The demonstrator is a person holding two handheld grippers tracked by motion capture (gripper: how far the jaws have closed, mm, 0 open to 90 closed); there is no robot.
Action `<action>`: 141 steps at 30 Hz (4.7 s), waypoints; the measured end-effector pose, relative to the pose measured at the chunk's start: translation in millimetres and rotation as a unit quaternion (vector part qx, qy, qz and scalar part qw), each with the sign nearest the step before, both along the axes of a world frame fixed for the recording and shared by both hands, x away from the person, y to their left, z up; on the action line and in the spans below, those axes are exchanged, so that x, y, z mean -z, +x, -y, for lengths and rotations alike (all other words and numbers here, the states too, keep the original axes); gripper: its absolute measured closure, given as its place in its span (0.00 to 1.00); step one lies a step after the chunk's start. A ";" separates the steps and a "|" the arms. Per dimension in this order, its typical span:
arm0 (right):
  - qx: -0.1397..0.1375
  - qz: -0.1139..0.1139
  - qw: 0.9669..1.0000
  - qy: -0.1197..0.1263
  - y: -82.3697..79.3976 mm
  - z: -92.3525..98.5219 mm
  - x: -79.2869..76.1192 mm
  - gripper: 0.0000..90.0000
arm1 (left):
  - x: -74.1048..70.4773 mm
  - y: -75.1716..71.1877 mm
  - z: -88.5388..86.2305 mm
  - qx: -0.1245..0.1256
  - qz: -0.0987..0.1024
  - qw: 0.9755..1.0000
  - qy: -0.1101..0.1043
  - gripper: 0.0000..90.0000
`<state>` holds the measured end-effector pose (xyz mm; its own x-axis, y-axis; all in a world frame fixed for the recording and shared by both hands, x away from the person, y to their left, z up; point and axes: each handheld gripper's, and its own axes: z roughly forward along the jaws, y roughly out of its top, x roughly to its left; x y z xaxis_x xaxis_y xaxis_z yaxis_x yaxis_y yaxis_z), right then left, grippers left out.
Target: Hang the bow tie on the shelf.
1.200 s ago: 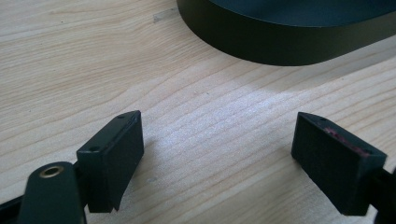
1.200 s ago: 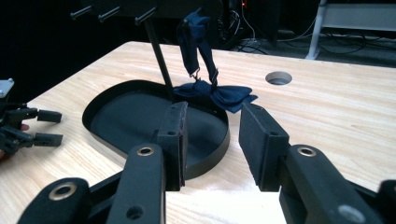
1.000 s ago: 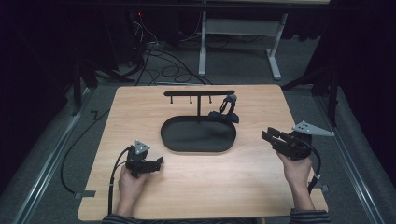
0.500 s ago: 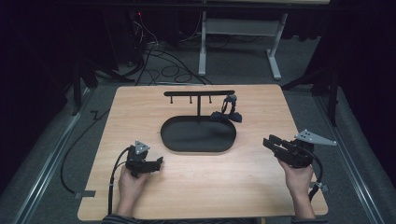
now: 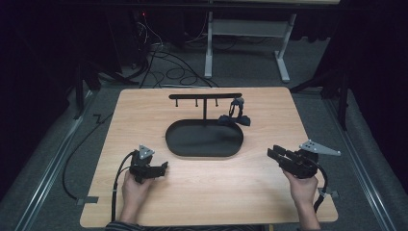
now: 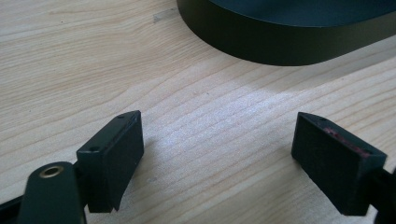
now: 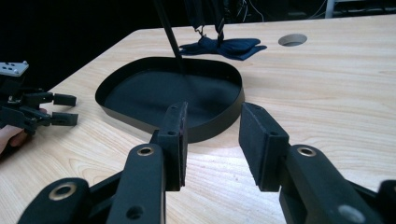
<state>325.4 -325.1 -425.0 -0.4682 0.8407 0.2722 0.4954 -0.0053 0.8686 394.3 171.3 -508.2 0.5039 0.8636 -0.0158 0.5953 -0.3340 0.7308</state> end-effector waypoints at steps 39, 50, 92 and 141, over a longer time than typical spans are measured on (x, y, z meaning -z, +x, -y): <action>-0.028 -0.031 0.999 0.005 4.8 -26.2 33.9 0.71 | -0.1 0.0 0.0 0.000 -0.001 1.000 0.000 0.19; -0.035 -0.041 0.999 -0.005 12.8 -38.3 43.7 0.71 | 0.0 0.0 0.0 0.000 0.000 1.000 0.000 0.19; -0.032 -0.065 0.993 -0.091 33.5 -69.8 71.4 0.72 | 0.0 0.0 0.0 0.000 0.000 1.000 0.000 0.19; -0.009 -0.067 0.978 -0.196 36.2 -87.9 77.5 0.48 | -0.2 -0.2 0.1 0.001 -0.001 1.000 0.001 0.19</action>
